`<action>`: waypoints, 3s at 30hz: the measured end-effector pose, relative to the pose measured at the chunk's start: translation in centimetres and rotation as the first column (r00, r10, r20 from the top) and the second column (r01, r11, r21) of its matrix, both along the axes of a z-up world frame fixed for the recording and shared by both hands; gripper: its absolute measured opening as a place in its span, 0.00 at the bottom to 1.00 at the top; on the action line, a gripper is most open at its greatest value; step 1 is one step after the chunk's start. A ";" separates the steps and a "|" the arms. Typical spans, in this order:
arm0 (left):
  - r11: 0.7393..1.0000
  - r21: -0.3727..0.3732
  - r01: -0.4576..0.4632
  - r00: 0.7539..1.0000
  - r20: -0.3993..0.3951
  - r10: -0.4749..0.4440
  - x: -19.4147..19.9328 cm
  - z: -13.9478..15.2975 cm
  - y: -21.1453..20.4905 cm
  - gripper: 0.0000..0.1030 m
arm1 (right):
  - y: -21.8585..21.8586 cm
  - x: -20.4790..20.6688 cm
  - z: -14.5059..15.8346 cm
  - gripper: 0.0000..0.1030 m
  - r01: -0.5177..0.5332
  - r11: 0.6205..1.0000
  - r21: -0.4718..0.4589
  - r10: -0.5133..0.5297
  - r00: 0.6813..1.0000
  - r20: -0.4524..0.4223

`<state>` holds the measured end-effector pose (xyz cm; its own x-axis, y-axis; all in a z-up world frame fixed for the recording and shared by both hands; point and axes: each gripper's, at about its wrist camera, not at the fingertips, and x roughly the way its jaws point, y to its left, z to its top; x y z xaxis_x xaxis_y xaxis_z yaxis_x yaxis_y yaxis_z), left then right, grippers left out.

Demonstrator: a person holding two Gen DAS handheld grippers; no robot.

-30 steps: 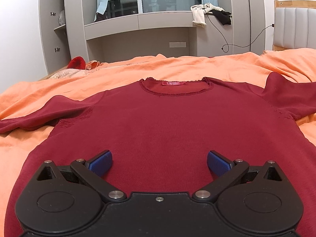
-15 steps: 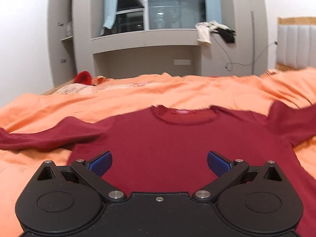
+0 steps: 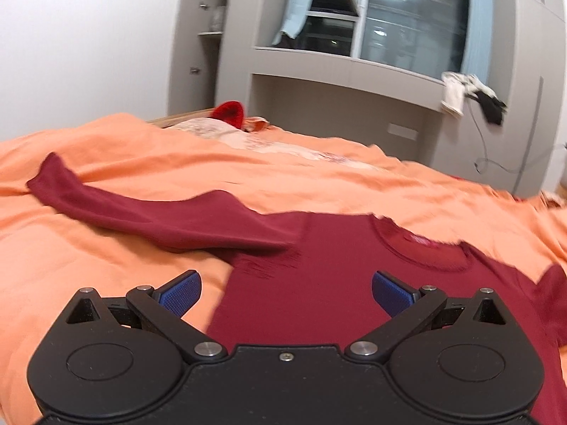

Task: Fold small clothes
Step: 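Carry the sleeve cuff with the right gripper across the shirt body, then lower the sleeve onto the shirt body and open the right gripper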

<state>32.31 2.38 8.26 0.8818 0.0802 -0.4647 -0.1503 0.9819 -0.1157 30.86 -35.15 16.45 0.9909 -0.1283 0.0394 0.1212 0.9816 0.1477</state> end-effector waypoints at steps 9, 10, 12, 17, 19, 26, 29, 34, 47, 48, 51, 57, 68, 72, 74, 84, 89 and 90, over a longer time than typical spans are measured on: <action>0.990 -0.086 -0.108 0.994 0.017 0.110 -0.3 1.0 3.7 0.99 | 18.1 4.4 -3.1 0.02 -0.326 0.942 -0.086 0.308 0.936 -0.171; 0.989 -0.090 -0.120 0.992 0.018 0.122 -0.2 1.1 4.1 0.99 | 19.5 4.8 -4.2 0.02 -0.355 0.931 -0.079 0.333 0.919 -0.212; 0.984 -0.093 -0.152 0.988 0.024 0.155 -0.2 1.3 4.8 0.99 | 22.5 5.2 -6.7 0.02 -0.416 0.904 -0.095 0.372 0.878 -0.302; 0.970 -0.118 -0.211 0.976 0.032 0.216 -0.3 1.7 6.6 0.99 | 27.2 4.3 -11.8 0.02 -0.534 0.826 -0.183 0.401 0.783 -0.476; 0.967 -0.132 -0.218 0.974 0.027 0.223 -0.4 1.7 7.0 0.99 | 28.1 3.7 -13.0 0.02 -0.562 0.802 -0.202 0.401 0.757 -0.516; 0.975 -0.140 -0.172 0.984 0.017 0.176 -0.2 1.4 6.6 0.99 | 24.6 1.8 -13.1 0.25 -0.622 0.773 -0.127 0.466 0.692 -0.551; 0.980 -0.162 -0.118 0.993 0.007 0.120 0.0 1.0 6.0 0.99 | 21.1 1.0 -12.9 0.53 -0.622 0.774 -0.122 0.475 0.696 -0.538; 0.981 -0.194 0.001 1.000 -0.005 -0.002 0.8 0.1 4.0 0.99 | 15.4 -0.5 -12.6 0.84 -0.568 0.816 -0.111 0.442 0.736 -0.513; 0.998 0.053 0.026 0.973 -0.232 -0.013 4.2 -4.2 -0.7 0.99 | 4.2 4.9 -10.9 1.00 -0.247 0.965 -0.085 0.177 0.858 -0.483; 0.998 0.053 0.025 0.973 -0.230 -0.012 4.1 -4.2 -0.8 0.99 | 3.4 6.2 -11.1 0.99 -0.233 0.971 -0.056 0.175 0.848 -0.500; 0.998 0.056 0.028 0.973 -0.232 -0.015 4.2 -4.3 -0.7 0.99 | 0.9 10.2 -11.4 0.97 -0.174 0.982 0.067 0.182 0.817 -0.547; 0.998 0.060 0.031 0.970 -0.242 -0.015 4.3 -4.1 -0.7 0.99 | -3.1 15.9 -13.3 0.59 -0.081 0.947 0.311 0.262 0.755 -0.601; 0.999 0.022 0.045 0.975 -0.218 -0.039 4.1 -3.8 -0.5 0.99 | -9.2 13.3 -14.9 0.22 0.024 0.924 0.383 0.206 0.811 -0.547; 0.995 0.087 0.053 0.970 -0.242 -0.030 4.4 -4.3 -1.3 0.99 | -10.4 12.3 -15.7 0.43 0.024 0.908 0.419 0.225 0.815 -0.533; 0.994 0.091 0.057 0.971 -0.236 -0.034 4.3 -4.2 -1.3 0.99 | -10.0 11.3 -15.0 0.55 -0.007 0.933 0.361 0.216 0.812 -0.542; 0.978 -0.180 0.104 0.994 0.008 -0.105 2.6 -1.8 0.7 0.99 | -4.0 1.9 -12.9 0.93 -0.157 0.987 0.026 0.145 0.827 -0.544; 0.982 -0.047 0.184 0.983 0.031 -0.183 2.2 -2.4 -2.1 0.99 | -2.1 0.9 -13.2 0.93 -0.220 0.976 -0.008 0.181 0.824 -0.536; 0.979 -0.022 0.200 0.979 0.032 -0.199 2.2 -2.6 -2.6 0.99 | -2.1 0.9 -13.3 0.93 -0.223 0.975 -0.020 0.179 0.829 -0.530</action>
<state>34.48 -0.22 5.62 0.8920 -0.1105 -0.4383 0.0525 0.9884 -0.1423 31.72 -37.29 3.19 0.8704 0.0576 -0.4889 -0.0428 0.9982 0.0413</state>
